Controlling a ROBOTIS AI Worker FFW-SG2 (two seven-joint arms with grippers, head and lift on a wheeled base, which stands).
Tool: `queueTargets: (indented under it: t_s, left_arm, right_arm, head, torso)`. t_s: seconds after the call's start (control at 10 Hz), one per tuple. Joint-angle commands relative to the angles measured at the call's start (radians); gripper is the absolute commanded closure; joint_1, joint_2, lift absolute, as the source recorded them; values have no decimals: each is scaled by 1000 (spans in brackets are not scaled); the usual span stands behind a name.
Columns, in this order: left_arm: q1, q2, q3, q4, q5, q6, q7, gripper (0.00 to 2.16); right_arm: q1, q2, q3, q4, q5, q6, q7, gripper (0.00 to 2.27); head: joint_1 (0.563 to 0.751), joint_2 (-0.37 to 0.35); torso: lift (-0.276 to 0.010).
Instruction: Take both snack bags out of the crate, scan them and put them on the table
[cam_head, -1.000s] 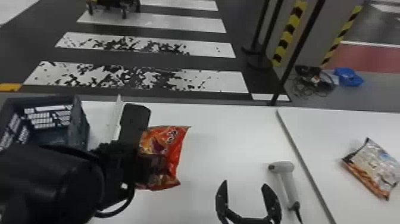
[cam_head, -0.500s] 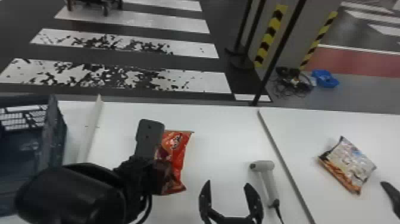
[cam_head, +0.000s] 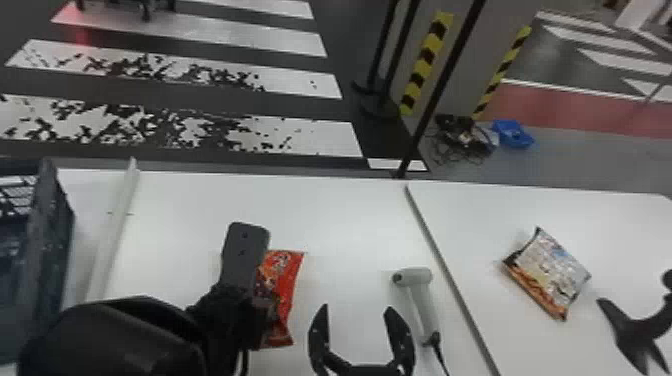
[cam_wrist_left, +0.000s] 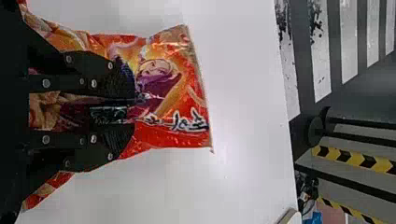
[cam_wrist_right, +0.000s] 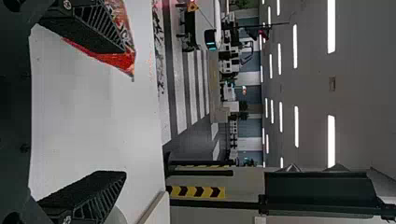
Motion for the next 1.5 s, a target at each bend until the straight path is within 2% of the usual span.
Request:
queueTargets:
  t_s: [0.0,0.2,0.3,0.5,0.6,0.7,0.9,1.1,1.3,1.4]
  left_arm:
    - [5,-2,2,-6,1,-6,12,19]
    - [26,6,28,-75,6,-24,9,19]
    - [49,9,46,-138,0,-55,1,22]
    - [95,40,79,-245,-52,-89,-28,22]
    - [126,69,111,-282,-68,-119,-40,22]
    - [158,100,140,-303,-78,-205,-71,26]
    - [235,176,198,-315,-141,-506,-140,29]
    - [338,232,269,-315,-146,-782,-204,39]
    - [422,248,324,-322,-146,-908,-240,43]
    - [465,255,342,-322,-161,-966,-250,66]
  right_arm:
    - [0,-1,1,0,-6,0,0,63]
    - [0,-1,-2,0,-11,-3,0,63]
    - [3,-1,-4,-3,-11,-3,0,63]
    - [3,1,-4,-6,-11,-3,0,63]
    - [3,1,-2,-11,-11,0,3,60]
    - [3,1,-2,-15,-12,0,5,53]
    - [5,1,-2,-41,-20,55,26,49]
    - [5,1,-1,-60,-26,101,37,46]
    - [0,2,-4,-98,-55,218,69,46]
    - [-3,4,-10,-130,-89,295,92,46]
  head:
    - [695,-281]
    - [695,-278]
    - [695,-275]
    - [695,-262]
    - [695,-242]
    - [695,-217]
    - [695,-148]
    - [695,-92]
    - [695,-38]
    - [695,-11]
  torso:
    - [-93]
    - [-93]
    - [-93]
    - [-93]
    - [-93]
    - [-93]
    - [-93]
    - [-93]
    - [-93]
    - [-93]
